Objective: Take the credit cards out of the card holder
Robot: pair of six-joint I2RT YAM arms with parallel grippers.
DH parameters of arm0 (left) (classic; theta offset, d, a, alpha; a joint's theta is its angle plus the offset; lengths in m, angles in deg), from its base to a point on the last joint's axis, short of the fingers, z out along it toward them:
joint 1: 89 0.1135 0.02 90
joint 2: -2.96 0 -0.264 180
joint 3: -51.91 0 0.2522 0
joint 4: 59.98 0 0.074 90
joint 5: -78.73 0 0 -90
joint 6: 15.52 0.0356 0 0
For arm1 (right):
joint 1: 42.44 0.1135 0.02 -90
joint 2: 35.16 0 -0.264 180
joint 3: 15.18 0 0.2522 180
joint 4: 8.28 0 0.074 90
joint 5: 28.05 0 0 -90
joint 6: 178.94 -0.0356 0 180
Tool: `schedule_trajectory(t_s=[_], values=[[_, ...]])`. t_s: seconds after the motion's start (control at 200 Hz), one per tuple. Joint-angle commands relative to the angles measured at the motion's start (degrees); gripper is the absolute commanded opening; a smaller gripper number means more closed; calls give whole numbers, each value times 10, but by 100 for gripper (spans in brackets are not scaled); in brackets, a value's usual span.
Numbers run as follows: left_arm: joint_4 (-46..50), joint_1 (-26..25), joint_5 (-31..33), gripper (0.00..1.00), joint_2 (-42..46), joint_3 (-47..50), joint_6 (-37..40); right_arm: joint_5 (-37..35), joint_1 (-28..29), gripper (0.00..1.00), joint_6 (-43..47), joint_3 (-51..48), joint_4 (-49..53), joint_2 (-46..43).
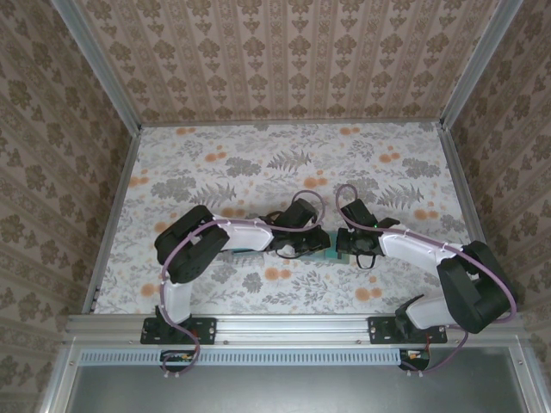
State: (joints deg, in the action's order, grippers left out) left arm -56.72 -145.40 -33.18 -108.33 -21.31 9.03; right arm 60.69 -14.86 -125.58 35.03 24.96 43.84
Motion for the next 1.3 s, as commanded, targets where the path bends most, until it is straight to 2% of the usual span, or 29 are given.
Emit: schedule_trajectory(t_s=[0.0,0.37,0.51,0.59,1.295], values=[[-33,9,-2,18,12,26,-19,6,-1,7,-11,-12,10,-3],[-88,14,-15,16,6,46,-41,6,-1,8,-10,-10,9,2],[-88,13,-16,10,5,46,-40,7,-1,8,-11,-11,9,2],[-89,14,-17,0,5,46,-39,6,-1,8,-12,-11,9,1],[-70,34,-7,0,57,85,-16,-8,-2,7,-21,-19,15,-11]])
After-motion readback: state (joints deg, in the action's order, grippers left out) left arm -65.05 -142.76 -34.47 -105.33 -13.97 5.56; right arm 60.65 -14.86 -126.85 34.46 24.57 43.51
